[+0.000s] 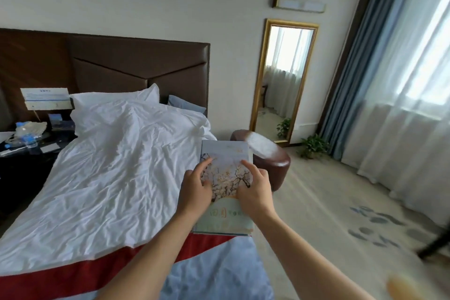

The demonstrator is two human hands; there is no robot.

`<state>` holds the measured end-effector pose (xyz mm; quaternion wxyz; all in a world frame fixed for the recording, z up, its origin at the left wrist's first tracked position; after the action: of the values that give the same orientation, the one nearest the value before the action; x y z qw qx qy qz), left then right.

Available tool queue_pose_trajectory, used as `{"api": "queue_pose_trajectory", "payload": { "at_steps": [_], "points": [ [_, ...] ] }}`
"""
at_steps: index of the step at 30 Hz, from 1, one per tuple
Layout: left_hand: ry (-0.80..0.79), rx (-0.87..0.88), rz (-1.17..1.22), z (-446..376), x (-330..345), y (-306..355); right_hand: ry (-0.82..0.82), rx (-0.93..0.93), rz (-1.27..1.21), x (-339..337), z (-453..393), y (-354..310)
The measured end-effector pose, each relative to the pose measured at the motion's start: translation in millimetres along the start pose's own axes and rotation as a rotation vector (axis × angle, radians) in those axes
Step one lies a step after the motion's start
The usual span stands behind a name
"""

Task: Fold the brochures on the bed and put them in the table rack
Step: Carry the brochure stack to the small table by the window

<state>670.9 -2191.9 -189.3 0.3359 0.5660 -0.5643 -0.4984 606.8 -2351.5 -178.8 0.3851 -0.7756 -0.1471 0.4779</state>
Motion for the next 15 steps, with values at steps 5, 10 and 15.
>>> {"api": "queue_pose_trajectory", "payload": {
  "at_steps": [5,10,15],
  "points": [
    [-0.14,0.066,0.048,-7,140,43,0.137,0.09,0.053,-112,-18,80],
    [-0.305,0.117,0.073,5,293,81,0.283,0.205,0.135,-231,-19,172],
    [-0.511,0.172,0.109,21,447,121,0.451,0.35,0.196,-341,-8,258]
  ]
}}
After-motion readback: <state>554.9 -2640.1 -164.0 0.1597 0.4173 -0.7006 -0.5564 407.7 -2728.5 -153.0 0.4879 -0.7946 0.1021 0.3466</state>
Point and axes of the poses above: each hand's wrist, its own z-axis away from the middle knuckle, its own x-axis out of the palm, y = z × x, the point moved 4 cm from there along -z, towards the middle knuckle, and after that the axes turned 15 degrees about z, right-handed, at the moved point
